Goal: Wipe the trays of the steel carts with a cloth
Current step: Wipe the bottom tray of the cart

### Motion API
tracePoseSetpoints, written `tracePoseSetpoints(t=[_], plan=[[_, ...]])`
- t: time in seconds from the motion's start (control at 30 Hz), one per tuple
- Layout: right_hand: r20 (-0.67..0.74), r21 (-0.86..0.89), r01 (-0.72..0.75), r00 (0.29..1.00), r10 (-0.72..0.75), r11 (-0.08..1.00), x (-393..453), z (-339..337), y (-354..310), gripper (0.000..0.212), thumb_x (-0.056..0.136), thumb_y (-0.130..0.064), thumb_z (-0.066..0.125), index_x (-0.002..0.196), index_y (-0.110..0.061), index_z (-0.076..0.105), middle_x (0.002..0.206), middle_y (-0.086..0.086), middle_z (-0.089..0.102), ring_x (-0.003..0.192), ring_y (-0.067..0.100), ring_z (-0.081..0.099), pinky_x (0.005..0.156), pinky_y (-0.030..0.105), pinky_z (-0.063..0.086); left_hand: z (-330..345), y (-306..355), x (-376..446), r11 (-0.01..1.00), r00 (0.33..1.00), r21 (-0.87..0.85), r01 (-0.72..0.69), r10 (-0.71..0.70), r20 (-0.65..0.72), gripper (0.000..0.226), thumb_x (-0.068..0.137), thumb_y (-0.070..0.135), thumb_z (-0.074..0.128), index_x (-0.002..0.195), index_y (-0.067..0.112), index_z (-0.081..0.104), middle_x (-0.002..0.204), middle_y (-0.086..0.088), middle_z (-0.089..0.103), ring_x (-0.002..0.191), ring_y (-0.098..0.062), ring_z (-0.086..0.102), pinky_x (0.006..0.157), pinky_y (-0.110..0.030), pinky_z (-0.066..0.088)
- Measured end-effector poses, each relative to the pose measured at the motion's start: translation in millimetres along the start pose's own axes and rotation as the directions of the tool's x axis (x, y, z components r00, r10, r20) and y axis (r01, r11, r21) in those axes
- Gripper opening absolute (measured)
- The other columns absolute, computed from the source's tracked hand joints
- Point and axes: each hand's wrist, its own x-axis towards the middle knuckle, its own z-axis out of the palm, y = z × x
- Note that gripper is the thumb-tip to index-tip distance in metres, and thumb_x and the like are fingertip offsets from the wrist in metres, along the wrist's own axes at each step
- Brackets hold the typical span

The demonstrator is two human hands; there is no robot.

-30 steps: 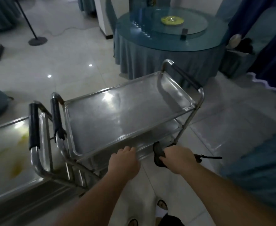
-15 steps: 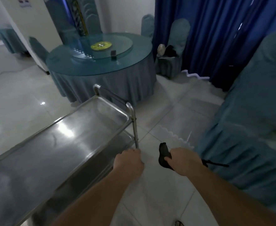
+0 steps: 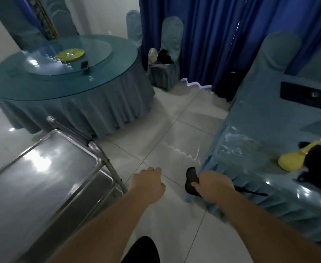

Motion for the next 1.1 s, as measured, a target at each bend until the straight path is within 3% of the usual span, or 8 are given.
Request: tracePoseSetpoints(t=[0.27, 0.47, 0.57, 0.67, 0.93, 1.1], plan=[[-0.028, -0.008, -0.023, 0.999, 0.023, 1.0, 145.1, -71.7, -17.5, 0.047, 0.108, -0.055, 0.04, 0.118, -0.015, 0.063, 0.118, 0.007, 0.069, 0.106, 0.026, 0.067, 0.09, 0.039, 0.055, -50.6, -51.0, 146.3, 0.996, 1.0, -0.092, 0.01, -0.01, 0.0, 0.051, 0.103, 0.042, 0.043, 0.15, 0.022, 0.043, 0.144, -0.005, 0.054, 0.126, -0.029, 0.056, 0.098, -0.043, 0.048], [-0.05, 0.018, -0.076, 0.996, 0.077, 0.997, 246.8, -136.8, -45.7, 0.042, 0.107, -0.055, 0.041, 0.105, -0.017, 0.058, 0.109, 0.005, 0.07, 0.097, 0.023, 0.068, 0.073, 0.032, 0.046, -118.7, -116.4, 238.5, 0.995, 0.999, -0.093, 0.037, -0.036, 0.014, 0.053, 0.103, 0.042, 0.045, 0.153, 0.024, 0.041, 0.147, -0.005, 0.053, 0.129, -0.03, 0.055, 0.103, -0.045, 0.048], [-0.048, 0.055, -0.072, 0.996, 0.075, 0.996, 291.7, -162.5, -67.3, 0.04, 0.106, -0.055, 0.042, 0.102, -0.019, 0.059, 0.109, 0.004, 0.07, 0.097, 0.024, 0.067, 0.076, 0.034, 0.051, -144.2, -151.1, 279.3, 0.993, 0.996, -0.075, 0.086, -0.085, 0.011, 0.05, 0.103, 0.042, 0.046, 0.149, 0.023, 0.045, 0.144, -0.006, 0.055, 0.127, -0.031, 0.056, 0.102, -0.046, 0.049], [-0.031, 0.052, -0.057, 0.998, 0.058, 0.997, 338.2, -185.1, -82.9, 0.045, 0.106, -0.056, 0.043, 0.113, -0.016, 0.062, 0.112, 0.007, 0.069, 0.1, 0.026, 0.067, 0.081, 0.035, 0.052, -155.8, -179.3, 316.4, 0.986, 0.991, -0.098, 0.137, -0.135, 0.02, 0.048, 0.103, 0.042, 0.047, 0.147, 0.022, 0.047, 0.141, -0.006, 0.057, 0.124, -0.031, 0.058, 0.101, -0.047, 0.051], [0.04, -0.003, 0.09, 0.995, -0.09, 0.996, 496.8, -251.7, -121.5, 0.048, 0.105, -0.056, 0.045, 0.119, -0.014, 0.064, 0.12, 0.008, 0.068, 0.107, 0.027, 0.066, 0.083, 0.034, 0.05, -184.5, -255.4, 418.6, 0.919, 0.943, -0.216, 0.33, -0.33, 0.037, 0.048, 0.098, 0.038, 0.046, 0.143, 0.025, 0.049, 0.142, -0.004, 0.058, 0.124, -0.03, 0.058, 0.096, -0.044, 0.049], [0.058, -0.107, 0.255, 0.967, -0.25, 0.961, 599.0, -325.3, -174.2, 0.048, 0.104, -0.058, 0.047, 0.119, -0.015, 0.063, 0.107, 0.007, 0.065, 0.096, 0.029, 0.062, 0.078, 0.036, 0.048, -225.3, -300.4, 463.2, 0.8, 0.844, -0.299, 0.521, -0.535, 0.039, 0.039, 0.098, 0.038, 0.043, 0.131, 0.02, 0.052, 0.133, -0.007, 0.058, 0.119, -0.032, 0.059, 0.094, -0.046, 0.049]])
